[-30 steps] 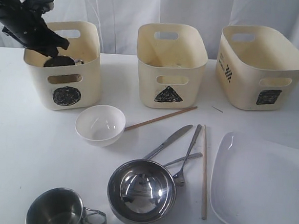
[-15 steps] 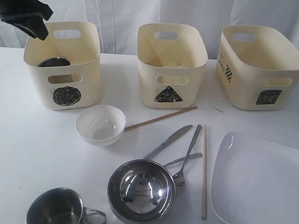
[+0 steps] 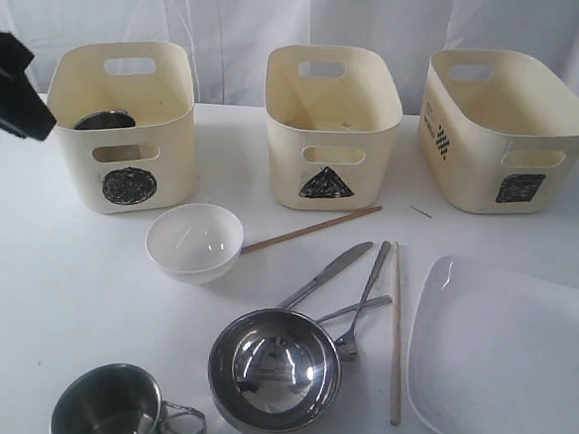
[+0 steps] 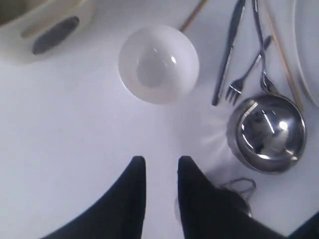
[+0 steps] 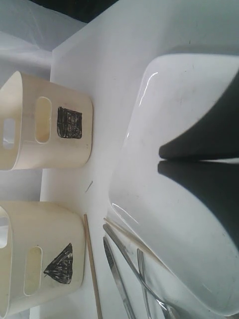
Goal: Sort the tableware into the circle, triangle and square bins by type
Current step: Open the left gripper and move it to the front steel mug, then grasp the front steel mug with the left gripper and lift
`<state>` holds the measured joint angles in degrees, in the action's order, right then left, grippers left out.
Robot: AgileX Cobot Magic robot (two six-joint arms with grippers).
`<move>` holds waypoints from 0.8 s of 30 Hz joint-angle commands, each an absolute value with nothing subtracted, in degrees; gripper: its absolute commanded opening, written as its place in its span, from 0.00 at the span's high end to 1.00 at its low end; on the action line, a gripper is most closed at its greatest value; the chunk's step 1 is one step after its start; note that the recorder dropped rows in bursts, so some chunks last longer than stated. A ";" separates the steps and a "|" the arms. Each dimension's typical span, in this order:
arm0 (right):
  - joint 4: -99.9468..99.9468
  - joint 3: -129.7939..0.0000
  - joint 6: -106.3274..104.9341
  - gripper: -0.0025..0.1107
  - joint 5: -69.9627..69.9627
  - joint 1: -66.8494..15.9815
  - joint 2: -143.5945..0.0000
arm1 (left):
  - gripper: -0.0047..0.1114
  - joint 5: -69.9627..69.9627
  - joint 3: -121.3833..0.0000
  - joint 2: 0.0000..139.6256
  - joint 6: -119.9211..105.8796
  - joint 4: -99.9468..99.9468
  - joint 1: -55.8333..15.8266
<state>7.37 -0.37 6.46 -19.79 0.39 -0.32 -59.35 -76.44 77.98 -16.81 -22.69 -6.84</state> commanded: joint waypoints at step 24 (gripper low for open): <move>7.29 0.00 6.69 0.98 -19.65 0.57 0.00 | 0.43 -45.45 -44.43 70.41 -19.72 -26.46 -16.77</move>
<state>7.37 -0.37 6.46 -19.79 0.39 -0.32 -46.65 -44.76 70.51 -19.35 -26.10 -16.54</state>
